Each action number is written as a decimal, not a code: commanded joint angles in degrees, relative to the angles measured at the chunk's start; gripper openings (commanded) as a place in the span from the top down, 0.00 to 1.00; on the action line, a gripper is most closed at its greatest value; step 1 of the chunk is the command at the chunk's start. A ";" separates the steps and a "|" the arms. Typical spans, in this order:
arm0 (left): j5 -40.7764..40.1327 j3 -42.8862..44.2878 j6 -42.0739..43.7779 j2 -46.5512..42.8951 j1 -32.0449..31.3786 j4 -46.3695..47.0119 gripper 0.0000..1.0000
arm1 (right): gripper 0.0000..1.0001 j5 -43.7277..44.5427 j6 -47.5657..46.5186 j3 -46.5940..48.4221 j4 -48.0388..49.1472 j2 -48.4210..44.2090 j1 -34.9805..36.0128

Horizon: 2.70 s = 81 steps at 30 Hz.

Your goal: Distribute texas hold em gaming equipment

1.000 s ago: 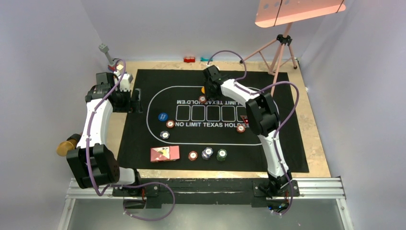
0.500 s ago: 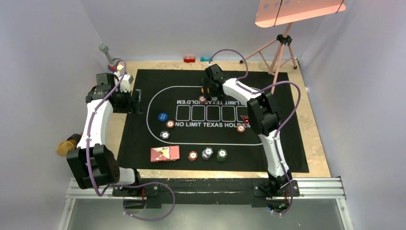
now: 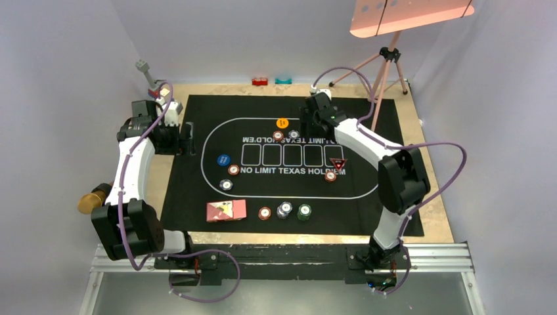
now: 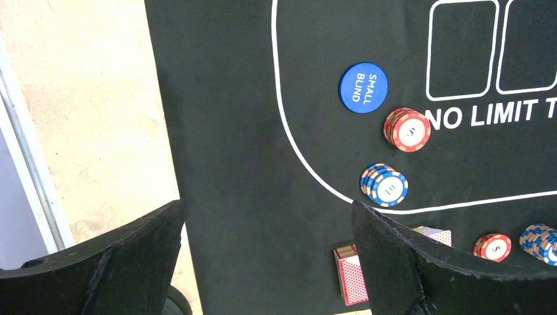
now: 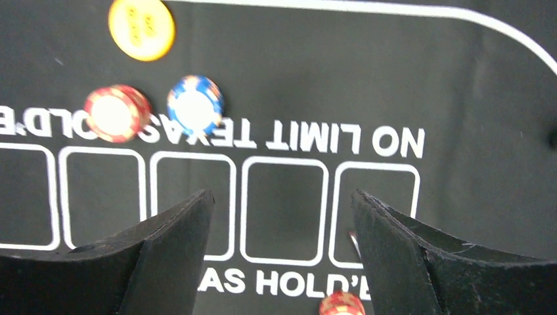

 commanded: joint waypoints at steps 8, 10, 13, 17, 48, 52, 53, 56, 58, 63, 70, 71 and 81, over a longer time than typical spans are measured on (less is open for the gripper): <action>1.00 0.31 0.43 -1.68 0.49 0.85 0.00 | 0.23 3.51 3.94 -8.90 1.87 -1.10 -2.51; 0.75 0.11 0.59 -1.78 0.49 0.90 0.00 | 0.25 3.09 4.36 -8.61 1.10 -0.43 -3.57; 0.77 0.05 0.70 -1.47 0.45 1.01 0.00 | 0.29 1.84 5.24 -9.08 0.06 0.21 -4.87; 0.82 0.30 0.60 -1.27 0.47 0.97 0.00 | 0.37 0.43 6.86 -10.85 -2.09 0.01 -6.40; 1.01 0.55 0.87 -1.14 0.43 0.99 0.00 | 0.63 -1.08 13.74 -32.21 -7.95 -18.06 -7.68; 0.92 0.38 1.02 -1.42 0.49 0.82 0.00 | 0.61 1.42 13.45 -27.58 -10.17 -19.76 -7.68; 0.89 0.21 1.13 -1.46 0.48 0.90 0.00 | 0.60 2.18 13.19 -26.25 -10.34 -19.83 -7.70; 0.94 0.17 1.10 -1.50 0.48 0.86 0.00 | 0.59 2.32 11.85 -21.89 -9.82 -18.13 -7.68; 0.89 0.23 1.05 -1.58 0.44 0.86 0.00 | 0.58 1.41 10.61 -20.00 -8.60 -15.79 -7.53; 0.56 0.18 1.14 -1.63 0.46 0.88 0.00 | 0.53 -1.73 8.98 -18.14 -4.55 -11.85 -5.91; 0.53 0.37 0.96 -1.45 0.49 0.97 0.00 | 0.52 -2.40 8.14 -17.92 -3.32 -7.49 -2.57; 0.47 0.35 0.95 -1.50 0.42 0.97 0.00 | 0.52 -2.28 8.11 -18.05 -3.20 -7.07 -2.20; 0.31 0.26 1.18 -1.56 0.49 0.98 0.00 | 0.59 -0.69 8.63 -22.18 -2.05 -5.08 -1.49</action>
